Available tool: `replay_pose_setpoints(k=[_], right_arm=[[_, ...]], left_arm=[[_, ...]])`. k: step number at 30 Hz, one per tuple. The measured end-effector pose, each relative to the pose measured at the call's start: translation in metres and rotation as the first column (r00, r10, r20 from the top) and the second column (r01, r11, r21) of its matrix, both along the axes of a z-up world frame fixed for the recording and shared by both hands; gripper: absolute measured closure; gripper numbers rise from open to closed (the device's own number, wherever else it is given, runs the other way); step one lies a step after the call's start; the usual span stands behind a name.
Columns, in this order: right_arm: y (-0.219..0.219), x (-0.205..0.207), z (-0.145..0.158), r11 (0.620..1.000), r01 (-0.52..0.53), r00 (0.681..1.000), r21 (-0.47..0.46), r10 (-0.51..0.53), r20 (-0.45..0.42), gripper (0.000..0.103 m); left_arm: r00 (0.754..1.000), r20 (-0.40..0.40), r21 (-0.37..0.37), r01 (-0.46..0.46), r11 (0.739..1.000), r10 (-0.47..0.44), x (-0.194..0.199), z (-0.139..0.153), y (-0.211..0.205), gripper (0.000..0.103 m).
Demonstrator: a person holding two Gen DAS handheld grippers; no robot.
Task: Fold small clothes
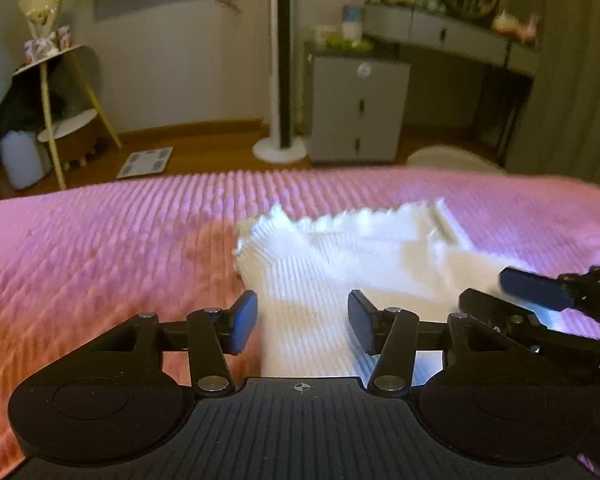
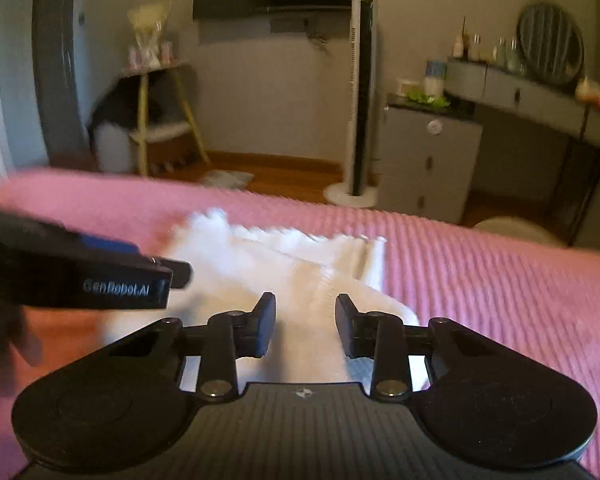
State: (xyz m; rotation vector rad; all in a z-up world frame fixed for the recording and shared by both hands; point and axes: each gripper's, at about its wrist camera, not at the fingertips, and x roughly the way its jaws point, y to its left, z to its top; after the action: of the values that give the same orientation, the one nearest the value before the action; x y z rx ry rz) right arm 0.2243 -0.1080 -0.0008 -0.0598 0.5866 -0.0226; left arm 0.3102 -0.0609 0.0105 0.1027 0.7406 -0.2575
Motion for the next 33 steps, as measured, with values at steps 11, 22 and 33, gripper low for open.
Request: replay_pose_setpoints(k=[11, 22, 33], right_arm=[[-0.043, 0.008, -0.055, 0.992, 0.116, 0.993, -0.04, -0.115, 0.02, 0.059], [-0.021, -0.09, -0.017, 1.0, 0.003, 0.999, -0.003, -0.003, 0.036, 0.066], [-0.016, -0.08, -0.038, 0.995, 0.018, 0.998, -0.098, -0.023, -0.053, 0.068]], left_arm=[[0.998, 0.042, 0.13, -0.049, 0.99, 0.044, 0.002, -0.05, -0.026, 0.023], [0.998, 0.011, 0.015, -0.07, 0.997, 0.07, -0.06, -0.009, 0.001, 0.025], [0.998, -0.039, 0.013, -0.056, 0.998, 0.057, -0.076, -0.012, 0.003, 0.024]])
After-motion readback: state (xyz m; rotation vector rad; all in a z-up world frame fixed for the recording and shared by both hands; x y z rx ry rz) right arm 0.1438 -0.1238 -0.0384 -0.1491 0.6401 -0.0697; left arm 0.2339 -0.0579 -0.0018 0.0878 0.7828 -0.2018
